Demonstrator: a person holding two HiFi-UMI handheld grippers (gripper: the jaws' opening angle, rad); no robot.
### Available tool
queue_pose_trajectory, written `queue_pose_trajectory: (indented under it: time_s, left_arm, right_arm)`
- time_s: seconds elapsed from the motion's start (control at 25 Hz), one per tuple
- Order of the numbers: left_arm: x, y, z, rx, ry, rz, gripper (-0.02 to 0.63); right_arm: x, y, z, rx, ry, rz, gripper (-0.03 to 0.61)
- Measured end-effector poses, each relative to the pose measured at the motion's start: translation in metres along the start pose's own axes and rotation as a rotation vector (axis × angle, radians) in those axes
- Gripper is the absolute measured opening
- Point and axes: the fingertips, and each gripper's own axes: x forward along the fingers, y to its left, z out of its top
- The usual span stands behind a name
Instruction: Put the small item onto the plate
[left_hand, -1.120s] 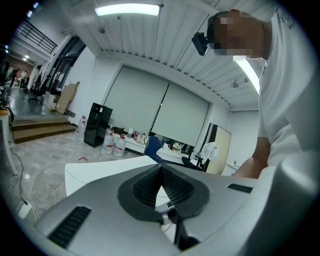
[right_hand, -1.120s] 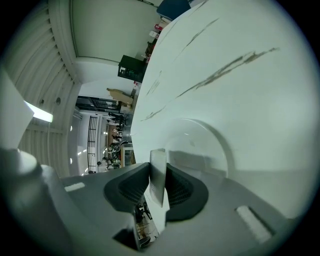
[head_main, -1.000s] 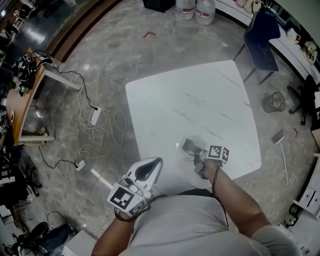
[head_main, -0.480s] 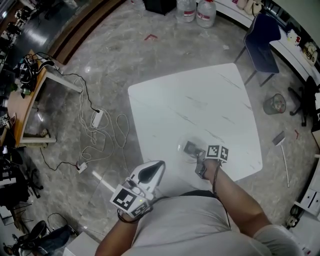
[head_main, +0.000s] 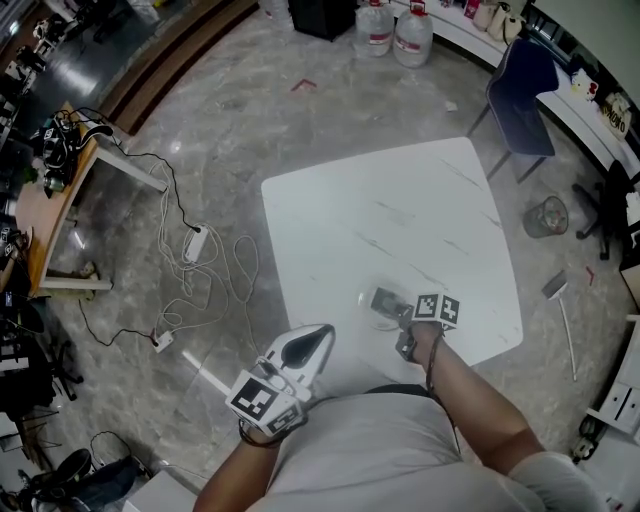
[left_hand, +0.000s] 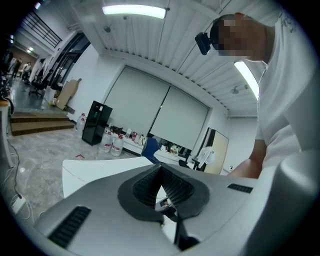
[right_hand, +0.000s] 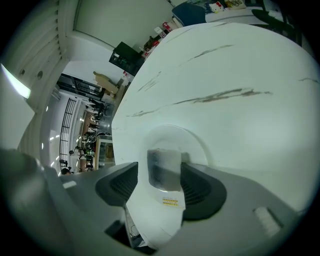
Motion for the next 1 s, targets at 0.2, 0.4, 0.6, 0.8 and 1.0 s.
queue_pose_trajectory:
  time_s: [0.2,0.4,0.6,0.8,1.0]
  left_arm:
    - [-0.005,-0.004,0.004,0.006,-0.015,-0.014,0.006]
    - [-0.015,-0.011,0.009,0.023,-0.028,-0.037,0.006]
    - [-0.021,-0.024,0.021,0.049,-0.039,-0.082,0.006]
    - [-0.032,-0.029,0.033,0.086,-0.051,-0.125,0.006]
    - [-0.041,-0.034,0.056,0.122,-0.067,-0.173,0.006]
  right_arm:
    - [-0.012,0.000,-0.002,0.011,-0.023,0.002,0.235]
    - [-0.030,0.019,-0.007,0.001,-0.062,0.041,0.235]
    - [-0.067,0.055,0.001,-0.146,-0.171,0.039,0.186]
    - [-0.110,0.113,0.004,-0.272,-0.342,0.095,0.074]
    - [-0.154,0.178,0.001,-0.414,-0.501,0.172,0.003]
